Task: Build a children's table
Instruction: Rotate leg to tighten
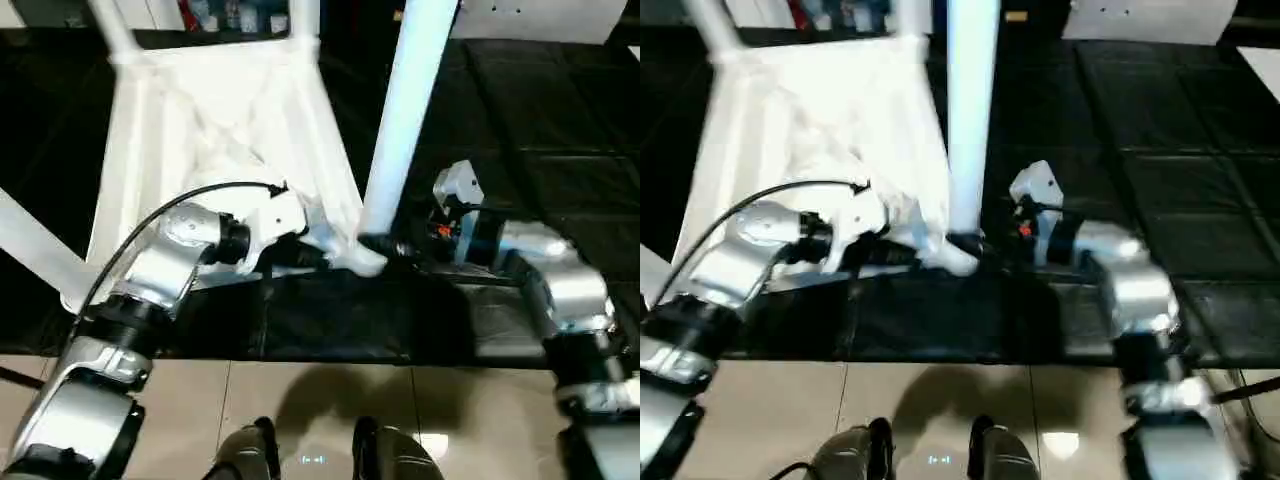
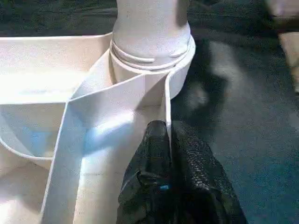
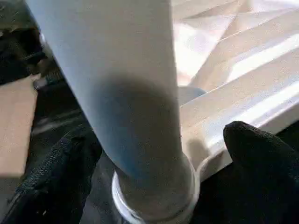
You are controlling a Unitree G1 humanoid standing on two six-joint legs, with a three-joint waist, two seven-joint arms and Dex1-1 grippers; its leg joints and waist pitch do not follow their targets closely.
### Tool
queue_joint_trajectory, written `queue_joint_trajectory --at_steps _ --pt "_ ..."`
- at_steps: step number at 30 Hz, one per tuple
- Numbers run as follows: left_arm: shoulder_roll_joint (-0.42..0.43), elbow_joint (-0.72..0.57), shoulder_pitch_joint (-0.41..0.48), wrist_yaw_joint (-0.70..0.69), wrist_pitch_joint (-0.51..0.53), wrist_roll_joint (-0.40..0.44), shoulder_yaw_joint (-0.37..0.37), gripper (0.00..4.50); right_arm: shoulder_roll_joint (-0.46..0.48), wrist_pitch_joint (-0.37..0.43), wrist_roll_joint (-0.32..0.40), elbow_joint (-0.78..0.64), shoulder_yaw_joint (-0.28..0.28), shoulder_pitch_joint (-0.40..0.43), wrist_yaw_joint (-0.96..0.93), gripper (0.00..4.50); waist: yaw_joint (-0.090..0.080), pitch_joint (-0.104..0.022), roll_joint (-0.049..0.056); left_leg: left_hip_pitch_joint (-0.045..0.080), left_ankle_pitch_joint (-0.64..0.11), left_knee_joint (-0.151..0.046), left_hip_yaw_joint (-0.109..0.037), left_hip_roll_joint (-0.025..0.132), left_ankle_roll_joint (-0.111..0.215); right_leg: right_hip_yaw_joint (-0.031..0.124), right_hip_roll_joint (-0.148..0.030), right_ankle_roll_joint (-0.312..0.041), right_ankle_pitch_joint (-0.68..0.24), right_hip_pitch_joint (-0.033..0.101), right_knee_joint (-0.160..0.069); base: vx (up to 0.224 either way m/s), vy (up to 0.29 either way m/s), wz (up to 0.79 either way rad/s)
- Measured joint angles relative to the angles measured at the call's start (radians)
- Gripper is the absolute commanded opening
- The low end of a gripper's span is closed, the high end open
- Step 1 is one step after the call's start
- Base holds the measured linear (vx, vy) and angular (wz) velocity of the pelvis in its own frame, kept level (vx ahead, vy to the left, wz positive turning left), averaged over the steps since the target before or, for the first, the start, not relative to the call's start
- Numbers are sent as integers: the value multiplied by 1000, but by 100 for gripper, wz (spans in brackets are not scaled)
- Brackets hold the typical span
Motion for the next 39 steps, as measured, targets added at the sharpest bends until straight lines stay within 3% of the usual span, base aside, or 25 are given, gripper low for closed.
queue_joint_trajectory --at_steps 5,6,27,34,39 --pt "34 -33 19 -54 -2 -16 -9 0 -10 -10 7 60 27 -33 105 447 0 2 -2 0 0 0 1 0 0 0 0 -1 -1 -1 0 0 0 0" --pt "39 -39 23 -62 -2 -18 -11 0 -9 -10 11 67 28 -37 118 421 1 2 -2 0 0 0 1 0 0 0 0 -1 -1 -1 1 0 0 0" --pt "46 -67 43 -73 -2 -22 -18 0 -11 -28 56 137 49 -56 248 248 3 1 -2 0 0 2 1 1 1 0 0 -1 -1 0 3 0 0 0" --pt "32 -67 42 -66 0 -18 -20 0 -17 -30 55 126 48 -47 243 206 6 1 -2 0 0 4 1 1 1 0 0 -2 -1 1 3 0 0 0" --pt "-9 -35 20 9 57 -9 -9 0 15 -24 50 53 2 27 99 201 8 0 -3 4 0 9 0 1 1 0 0 -6 2 5 4 0 0 0"
